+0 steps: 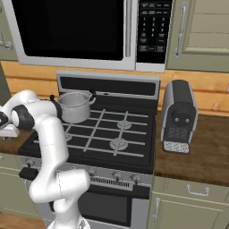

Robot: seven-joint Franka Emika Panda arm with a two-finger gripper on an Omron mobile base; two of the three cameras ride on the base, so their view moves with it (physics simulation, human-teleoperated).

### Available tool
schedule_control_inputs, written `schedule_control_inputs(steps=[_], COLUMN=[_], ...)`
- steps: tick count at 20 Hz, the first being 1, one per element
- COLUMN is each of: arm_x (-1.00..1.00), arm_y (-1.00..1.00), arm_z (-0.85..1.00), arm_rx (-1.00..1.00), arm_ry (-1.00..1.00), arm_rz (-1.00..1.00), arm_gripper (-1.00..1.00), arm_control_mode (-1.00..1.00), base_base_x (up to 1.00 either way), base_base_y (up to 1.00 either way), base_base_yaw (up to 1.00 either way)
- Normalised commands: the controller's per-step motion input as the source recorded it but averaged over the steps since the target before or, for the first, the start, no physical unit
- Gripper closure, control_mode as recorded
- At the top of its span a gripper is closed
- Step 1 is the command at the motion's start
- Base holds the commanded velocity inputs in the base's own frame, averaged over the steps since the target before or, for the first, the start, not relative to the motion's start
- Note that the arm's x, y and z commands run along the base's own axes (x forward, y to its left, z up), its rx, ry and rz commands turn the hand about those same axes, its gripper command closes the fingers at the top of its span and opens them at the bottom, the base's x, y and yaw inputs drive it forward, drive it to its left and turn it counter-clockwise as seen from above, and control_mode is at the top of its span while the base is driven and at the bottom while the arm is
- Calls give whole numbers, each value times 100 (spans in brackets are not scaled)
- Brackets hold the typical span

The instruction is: Put the lime and bell pepper in the pot. Retrieve the spatula and lightly stir the vegetables in the pot.

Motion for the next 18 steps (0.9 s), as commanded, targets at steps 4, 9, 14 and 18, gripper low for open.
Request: schedule_control_inputs(steps=[4,9,14,18], arm_x=[0,-16,-67,-71], arm_y=[-7,-20,-37,-56], arm_z=[0,44,96,100], arm_rx=[1,3,4,17], arm_ry=[0,-1,-16,-11], arm_rz=[-1,0,0,-1], arm_gripper=[100,100,100,100], arm_control_mode=[-100,-100,-100,-100], base_base_x=[0,0,0,0], base_base_y=[0,0,0,0], base_base_yaw=[0,0,0,0])
